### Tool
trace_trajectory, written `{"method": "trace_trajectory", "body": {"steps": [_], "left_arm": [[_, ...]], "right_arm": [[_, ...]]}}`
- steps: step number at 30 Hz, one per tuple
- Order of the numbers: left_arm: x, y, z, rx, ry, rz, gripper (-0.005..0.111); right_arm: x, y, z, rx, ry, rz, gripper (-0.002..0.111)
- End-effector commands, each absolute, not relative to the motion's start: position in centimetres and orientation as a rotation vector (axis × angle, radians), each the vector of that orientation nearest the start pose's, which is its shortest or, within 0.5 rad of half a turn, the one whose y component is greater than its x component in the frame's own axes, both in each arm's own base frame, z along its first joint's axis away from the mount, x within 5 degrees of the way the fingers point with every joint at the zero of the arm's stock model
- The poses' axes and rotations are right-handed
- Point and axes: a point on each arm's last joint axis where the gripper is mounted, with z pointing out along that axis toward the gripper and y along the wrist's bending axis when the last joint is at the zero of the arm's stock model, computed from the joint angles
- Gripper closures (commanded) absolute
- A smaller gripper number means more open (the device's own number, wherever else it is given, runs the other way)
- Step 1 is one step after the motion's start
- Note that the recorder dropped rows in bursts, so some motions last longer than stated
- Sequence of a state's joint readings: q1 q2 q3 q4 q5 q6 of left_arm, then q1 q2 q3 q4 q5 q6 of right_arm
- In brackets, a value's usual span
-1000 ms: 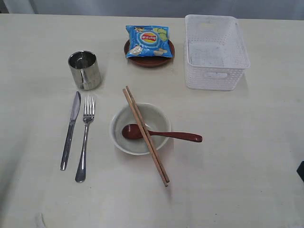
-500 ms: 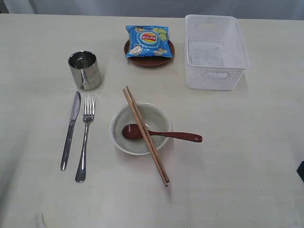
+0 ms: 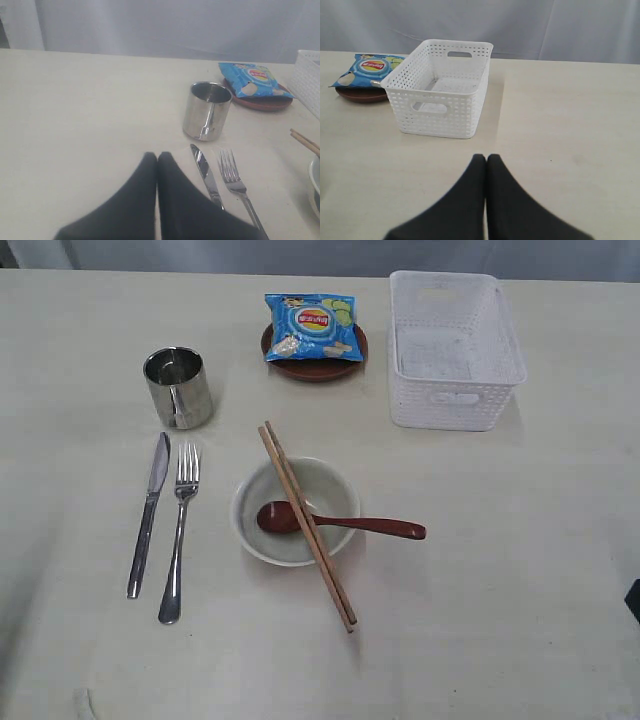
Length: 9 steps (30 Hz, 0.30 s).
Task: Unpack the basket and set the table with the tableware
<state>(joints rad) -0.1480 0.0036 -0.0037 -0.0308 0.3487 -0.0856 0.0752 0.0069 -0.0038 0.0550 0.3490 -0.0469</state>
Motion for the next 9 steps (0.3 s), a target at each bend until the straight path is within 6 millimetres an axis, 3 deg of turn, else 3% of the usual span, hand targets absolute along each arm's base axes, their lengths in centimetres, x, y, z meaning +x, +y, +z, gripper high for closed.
{"method": "trace_trajectory", "body": {"steps": [1, 9], "left_arm": [[5.27, -0.90, 18.19, 0.046, 1.834, -0.195, 0.107], [5.27, -0.90, 18.19, 0.046, 1.834, -0.195, 0.107]], "right_arm": [[5.32, 0.53, 18.20, -0.078, 1.829, 0.064, 0.109], [5.32, 0.53, 18.20, -0.070, 1.829, 0.070, 0.109]]}}
